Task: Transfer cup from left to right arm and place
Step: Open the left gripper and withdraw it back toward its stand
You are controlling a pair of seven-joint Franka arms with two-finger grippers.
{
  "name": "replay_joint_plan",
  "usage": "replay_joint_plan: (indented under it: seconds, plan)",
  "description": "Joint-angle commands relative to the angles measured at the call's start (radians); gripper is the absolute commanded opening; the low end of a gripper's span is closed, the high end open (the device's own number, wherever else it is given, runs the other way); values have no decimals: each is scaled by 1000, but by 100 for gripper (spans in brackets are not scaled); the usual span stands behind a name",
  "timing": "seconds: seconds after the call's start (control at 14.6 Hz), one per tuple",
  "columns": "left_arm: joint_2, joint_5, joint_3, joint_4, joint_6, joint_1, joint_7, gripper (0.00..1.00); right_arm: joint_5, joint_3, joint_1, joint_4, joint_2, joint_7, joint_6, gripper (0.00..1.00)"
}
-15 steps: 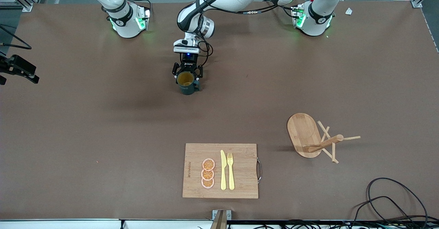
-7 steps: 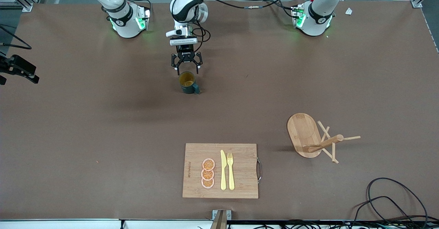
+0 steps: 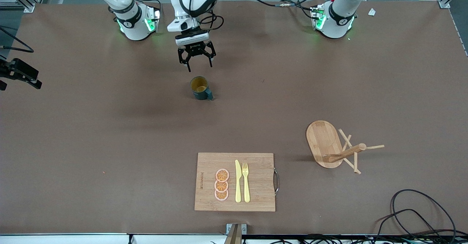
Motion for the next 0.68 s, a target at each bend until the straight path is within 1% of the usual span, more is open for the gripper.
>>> replay_joint_plan:
  seconds: [0.0, 0.14, 0.27, 0.34, 0.48, 0.62]
  plan:
    - [-111, -140, -32, -31, 5, 94, 162, 100, 14, 1, -4, -11, -13, 6, -3, 100]
    - [-189, -269, -32, -31, 5, 163, 320, 100, 14, 1, -6, -13, -13, 6, -3, 100]
    - [-262, -390, -32, -32, 0, 256, 484, 100, 14, 1, -6, -11, -13, 6, -3, 100]
    - [-287, -441, -32, -31, -3, 293, 560, 100, 14, 1, -6, -11, -13, 6, -5, 100]
    - [-330, -513, -32, -32, -10, 365, 673, 100, 14, 1, -3, -11, -13, 9, -26, 100]
    - [-353, -576, -32, -31, -23, 442, 788, 100, 14, 5, 2, -11, -13, 10, -28, 100]
